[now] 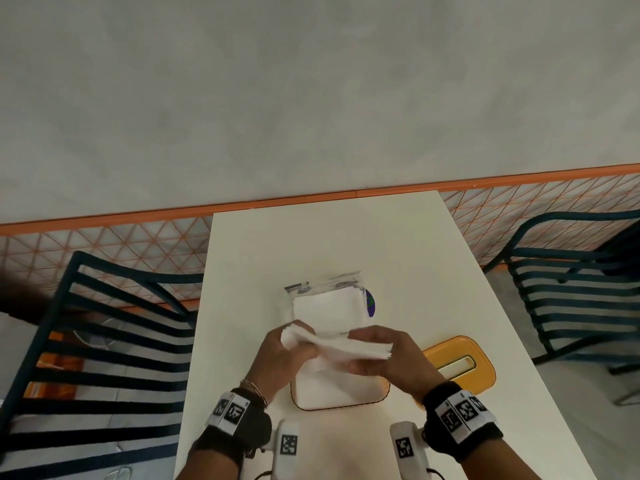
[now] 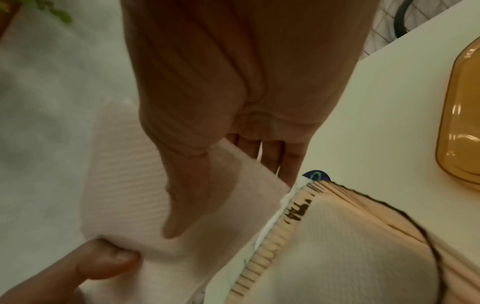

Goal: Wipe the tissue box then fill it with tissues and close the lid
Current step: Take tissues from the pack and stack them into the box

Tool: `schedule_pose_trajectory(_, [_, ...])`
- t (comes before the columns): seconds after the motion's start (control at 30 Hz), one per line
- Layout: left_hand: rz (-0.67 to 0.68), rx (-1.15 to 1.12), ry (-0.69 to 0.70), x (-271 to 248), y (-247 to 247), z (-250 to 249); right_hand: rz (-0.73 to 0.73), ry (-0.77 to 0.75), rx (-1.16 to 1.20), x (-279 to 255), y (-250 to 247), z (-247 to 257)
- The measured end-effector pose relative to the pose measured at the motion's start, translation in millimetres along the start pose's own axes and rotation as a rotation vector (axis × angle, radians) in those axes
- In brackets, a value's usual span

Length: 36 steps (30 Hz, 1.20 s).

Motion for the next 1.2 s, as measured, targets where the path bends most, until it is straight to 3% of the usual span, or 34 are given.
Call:
schedule_pose_trajectory(0.2, [-0.086, 0.131, -0.024, -22.3, 3.5, 42.3, -0.071, -0.002, -0.309, -2.4, 9.8, -28.5])
schedule_pose_trajectory(0.37, [-0.171, 0.140, -0.035, -28.9, -1.2, 54.0, -0.141, 0.007, -0.363, -4.4, 7.4, -42.7])
schedule_pose_trajectory(0.6, [-0.178, 0.136, -0.045, -14.3, 1.6, 55.1, -0.189, 0.016, -0.389, 0.0, 1.8, -35.1])
schedule_pose_trajectory(0.77, [-0.198, 0.050, -0.107, -13.7, -9.0, 71.4, -0.199, 0.112, -0.364, -0.3, -8.6, -41.3])
schedule_pose_trajectory(0.93, [-0.239, 0.157, -0.104, -16.9, -17.8, 81.7, -0.174, 0.186, -0.555, -0.4, -3.7, -44.6])
schedule_pose_trajectory(1.2, [-0.206, 0.342, -0.090, -17.9, -10.4, 78.6, -0.203, 0.245, -0.607, 5.2, 4.0, -46.0])
Point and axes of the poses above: each hand's wrist, its own x-axis towards the middle knuckle, its own y-axis out of the palm, z = x × y, the point moved 10 cm from there along x, towards the middle knuckle, and after that the axes turned 8 degrees about -x, right-handed, at the moved point
